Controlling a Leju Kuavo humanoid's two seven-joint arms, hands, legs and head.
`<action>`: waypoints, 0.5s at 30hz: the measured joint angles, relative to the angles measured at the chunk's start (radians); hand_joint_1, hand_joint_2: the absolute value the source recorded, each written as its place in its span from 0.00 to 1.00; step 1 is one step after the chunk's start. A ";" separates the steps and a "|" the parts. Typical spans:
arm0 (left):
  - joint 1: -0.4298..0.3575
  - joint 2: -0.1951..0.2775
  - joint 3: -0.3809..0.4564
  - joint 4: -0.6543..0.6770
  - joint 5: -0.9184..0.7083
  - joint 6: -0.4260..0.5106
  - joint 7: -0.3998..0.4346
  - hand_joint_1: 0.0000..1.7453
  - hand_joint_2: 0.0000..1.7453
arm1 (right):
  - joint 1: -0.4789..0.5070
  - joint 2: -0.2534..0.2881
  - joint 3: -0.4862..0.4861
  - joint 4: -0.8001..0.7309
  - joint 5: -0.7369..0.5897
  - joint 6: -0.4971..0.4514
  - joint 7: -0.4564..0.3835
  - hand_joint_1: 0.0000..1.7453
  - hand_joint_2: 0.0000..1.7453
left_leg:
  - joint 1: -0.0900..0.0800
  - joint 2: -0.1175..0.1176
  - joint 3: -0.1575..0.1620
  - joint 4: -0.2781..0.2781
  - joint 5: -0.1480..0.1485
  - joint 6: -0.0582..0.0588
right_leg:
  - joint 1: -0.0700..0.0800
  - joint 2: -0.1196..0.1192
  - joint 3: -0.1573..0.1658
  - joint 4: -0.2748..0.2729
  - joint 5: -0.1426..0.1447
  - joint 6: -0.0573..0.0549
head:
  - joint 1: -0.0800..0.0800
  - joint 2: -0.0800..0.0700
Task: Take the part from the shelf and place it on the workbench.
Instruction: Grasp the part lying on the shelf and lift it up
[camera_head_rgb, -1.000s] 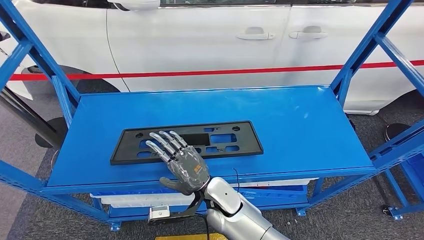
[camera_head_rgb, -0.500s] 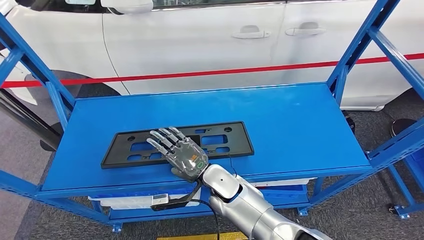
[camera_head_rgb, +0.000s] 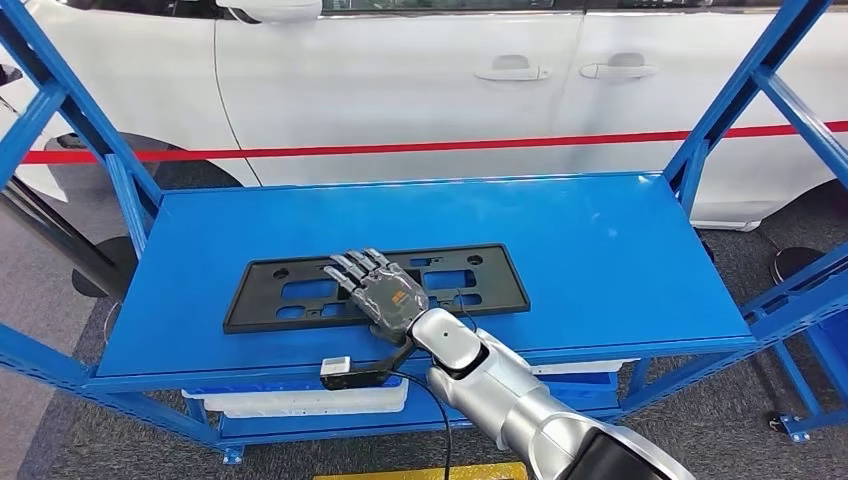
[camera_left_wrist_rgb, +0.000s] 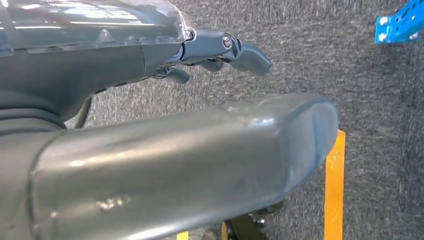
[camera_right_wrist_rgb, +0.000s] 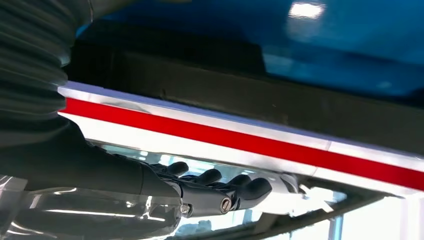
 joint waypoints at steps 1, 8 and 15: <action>0.000 0.000 0.000 0.000 -0.002 0.000 0.001 0.00 0.00 | -0.005 0.002 0.000 0.014 0.002 0.009 0.006 0.99 1.00 | 0.000 0.000 0.000 0.000 0.000 0.000 | -0.001 0.000 -0.024 0.049 -0.014 0.001 | 0.000 0.000; -0.002 -0.004 0.002 0.000 -0.010 0.000 0.006 0.00 0.00 | -0.054 0.029 0.000 0.100 -0.008 0.087 0.032 1.00 1.00 | -0.005 -0.003 0.008 -0.001 -0.002 -0.016 | 0.010 -0.001 0.111 -0.228 0.113 -0.023 | 0.000 0.000; -0.002 -0.006 0.010 0.000 -0.020 0.002 0.009 0.00 0.00 | -0.062 0.042 -0.004 0.141 -0.024 0.086 0.033 1.00 1.00 | -0.001 -0.002 -0.075 0.186 -0.111 -0.050 | 0.002 -0.004 0.118 -0.252 0.131 -0.049 | -0.005 0.000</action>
